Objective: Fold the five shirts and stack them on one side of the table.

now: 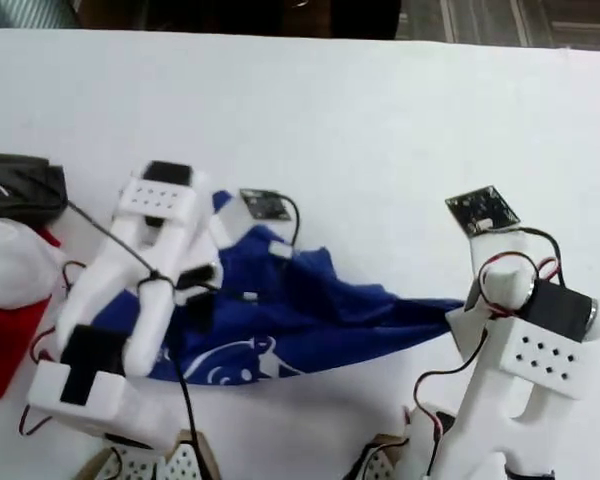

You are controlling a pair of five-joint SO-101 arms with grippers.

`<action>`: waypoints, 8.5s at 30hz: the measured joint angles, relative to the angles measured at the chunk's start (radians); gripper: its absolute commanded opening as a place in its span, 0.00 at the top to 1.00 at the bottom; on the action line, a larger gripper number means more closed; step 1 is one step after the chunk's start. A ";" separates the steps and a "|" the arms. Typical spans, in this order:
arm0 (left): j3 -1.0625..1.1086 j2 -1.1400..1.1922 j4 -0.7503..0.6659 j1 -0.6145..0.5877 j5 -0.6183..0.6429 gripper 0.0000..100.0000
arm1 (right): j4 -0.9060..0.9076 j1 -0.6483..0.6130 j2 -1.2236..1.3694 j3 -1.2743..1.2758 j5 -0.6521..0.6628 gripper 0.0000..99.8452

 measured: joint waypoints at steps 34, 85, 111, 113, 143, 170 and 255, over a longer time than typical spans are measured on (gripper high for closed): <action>-0.976 0.187 0.196 -0.146 0.296 0.97 | -0.077 -0.261 0.738 -0.944 -0.327 0.98; 0.290 -0.288 -0.087 0.015 0.109 0.78 | -0.203 -0.052 0.112 0.091 -0.074 0.98; 0.443 -0.288 -0.242 0.012 0.118 0.97 | -0.227 -0.048 0.112 0.095 -0.072 0.98; 0.391 -0.288 -0.222 -0.009 0.118 0.97 | -0.265 -0.046 0.112 0.100 -0.072 0.98; -0.829 -0.288 0.055 -0.149 0.316 0.97 | -0.417 -0.216 0.479 -0.812 -0.316 0.98; -0.192 -0.288 0.109 -0.120 0.319 0.97 | 0.037 -0.264 0.551 -0.781 -0.313 0.98; 0.144 -0.066 -0.203 0.054 0.216 0.85 | -0.466 0.210 -0.267 0.353 0.092 0.98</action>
